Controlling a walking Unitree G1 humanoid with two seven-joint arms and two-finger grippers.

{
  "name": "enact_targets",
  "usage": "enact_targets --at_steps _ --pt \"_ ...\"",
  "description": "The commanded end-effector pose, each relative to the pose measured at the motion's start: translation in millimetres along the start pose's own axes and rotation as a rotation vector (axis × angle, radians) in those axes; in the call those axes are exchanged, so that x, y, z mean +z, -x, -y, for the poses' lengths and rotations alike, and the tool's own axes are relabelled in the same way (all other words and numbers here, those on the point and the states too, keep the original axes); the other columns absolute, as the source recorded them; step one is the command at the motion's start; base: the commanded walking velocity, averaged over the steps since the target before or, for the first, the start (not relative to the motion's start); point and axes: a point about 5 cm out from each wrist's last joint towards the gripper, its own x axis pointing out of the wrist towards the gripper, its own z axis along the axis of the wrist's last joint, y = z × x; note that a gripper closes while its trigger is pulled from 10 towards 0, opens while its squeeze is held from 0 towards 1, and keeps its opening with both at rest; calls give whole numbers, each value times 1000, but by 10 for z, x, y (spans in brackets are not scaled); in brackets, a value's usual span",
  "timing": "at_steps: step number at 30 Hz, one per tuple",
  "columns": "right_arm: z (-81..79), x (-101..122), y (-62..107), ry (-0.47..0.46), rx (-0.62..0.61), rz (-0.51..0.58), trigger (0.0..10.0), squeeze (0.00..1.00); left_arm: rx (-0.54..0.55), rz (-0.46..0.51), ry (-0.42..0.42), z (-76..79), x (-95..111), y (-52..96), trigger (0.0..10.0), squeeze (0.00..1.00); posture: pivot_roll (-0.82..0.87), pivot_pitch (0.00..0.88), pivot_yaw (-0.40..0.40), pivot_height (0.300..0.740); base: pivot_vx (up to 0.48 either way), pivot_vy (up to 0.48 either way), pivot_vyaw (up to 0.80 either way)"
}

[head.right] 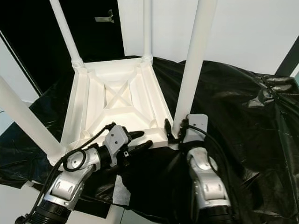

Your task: Building children table

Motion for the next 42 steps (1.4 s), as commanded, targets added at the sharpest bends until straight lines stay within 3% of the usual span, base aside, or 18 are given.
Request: enact_targets --at_steps 1,2,5,6,7,8,14,15,16,17,18,26,32,33,38,42 --pt "-1 -14 6 -10 36 5 10000 1000 34 -9 4 -14 -7 15 10000 0 -15 0 -11 740 0 0 0" --pt "91 -14 -39 -21 173 -15 10000 1000 38 -8 1 -30 -7 16 10000 0 -17 0 -11 740 0 0 0" --pt "109 -4 -64 -38 223 -22 10000 1000 39 -8 0 -34 -6 16 10000 0 -16 0 -11 740 0 0 0" --pt "116 46 -138 -42 302 -8 10000 659 40 -7 -1 -41 -5 13 10000 0 -17 0 -9 740 0 0 0" --pt "116 46 -138 -42 302 -8 10000 659 40 -7 -1 -41 -5 13 10000 0 -17 0 -9 740 0 0 0" --pt "104 72 -181 -19 340 -2 10000 0 40 -5 -2 -45 0 9 10000 0 -15 0 -8 740 0 0 0" --pt "60 109 -351 20 430 -16 10000 0 39 -1 -6 -48 14 -6 10000 0 -8 0 -8 740 0 0 0" --pt "51 93 -383 55 445 -27 9059 0 39 0 -8 -51 18 -9 10000 0 -2 0 -10 740 0 0 0" --pt "51 93 -383 55 445 -27 9059 0 39 0 -8 -51 18 -9 10000 0 -2 0 -10 740 0 0 0" --pt "55 73 -402 75 450 -36 2667 0 41 0 -10 -57 21 -10 10000 0 4 0 -14 740 0 0 0" --pt "66 50 -408 83 456 -46 0 0 45 0 -13 -67 24 -7 10000 0 9 0 -18 740 0 0 0" --pt "144 -10 -376 46 454 -67 0 0 59 -5 -16 -85 13 15 10000 0 13 0 -21 740 0 0 0" --pt "187 -55 -360 49 379 -88 0 0 54 -2 -14 -72 13 8 10000 0 9 0 -21 740 0 0 0" --pt "191 -66 -347 53 331 -90 10000 0 53 -2 -15 -73 13 6 10000 0 9 0 -20 740 0 0 0" --pt "166 -79 -299 42 238 -75 10000 0 48 -2 -15 -69 15 3 10000 0 7 0 -18 740 0 0 0" --pt "103 -159 -215 -2 15 -99 10000 0 39 -4 -15 -48 6 -5 10000 0 1 0 -19 740 0 0 0"
